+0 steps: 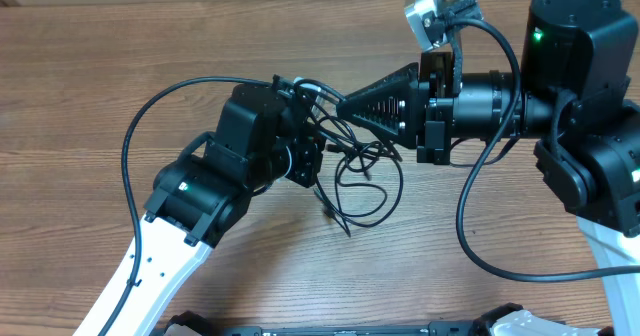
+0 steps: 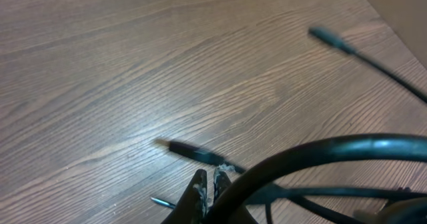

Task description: Untangle cables

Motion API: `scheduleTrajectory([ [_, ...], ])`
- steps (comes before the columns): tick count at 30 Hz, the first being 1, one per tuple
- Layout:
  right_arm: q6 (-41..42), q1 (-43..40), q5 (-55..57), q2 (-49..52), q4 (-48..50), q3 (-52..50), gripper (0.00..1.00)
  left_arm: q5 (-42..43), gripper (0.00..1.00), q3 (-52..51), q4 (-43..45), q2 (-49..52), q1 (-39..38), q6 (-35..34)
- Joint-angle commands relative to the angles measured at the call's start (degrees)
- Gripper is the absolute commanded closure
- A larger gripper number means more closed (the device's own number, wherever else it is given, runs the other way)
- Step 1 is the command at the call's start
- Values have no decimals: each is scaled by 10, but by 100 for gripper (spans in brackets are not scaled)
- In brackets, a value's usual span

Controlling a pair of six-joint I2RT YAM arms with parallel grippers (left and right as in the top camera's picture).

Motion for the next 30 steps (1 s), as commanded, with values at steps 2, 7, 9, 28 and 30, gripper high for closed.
scheduleTrajectory([
  [2,2,-11,37,-10,-17,20,96,7,96,2,-9,4,-3,-1],
  [7,-41,-45,119,-10,-61,20,96,7,96,2,-28,3,-2,-1],
  [9,-60,-63,141,-10,-76,20,96,-1,96,2,-41,2,-2,-1],
  [28,-92,-168,523,-10,-189,20,96,-9,96,3,-72,-26,-2,-1],
  [30,-91,-168,584,-9,-193,20,96,-9,96,3,-72,-38,-2,-1],
])
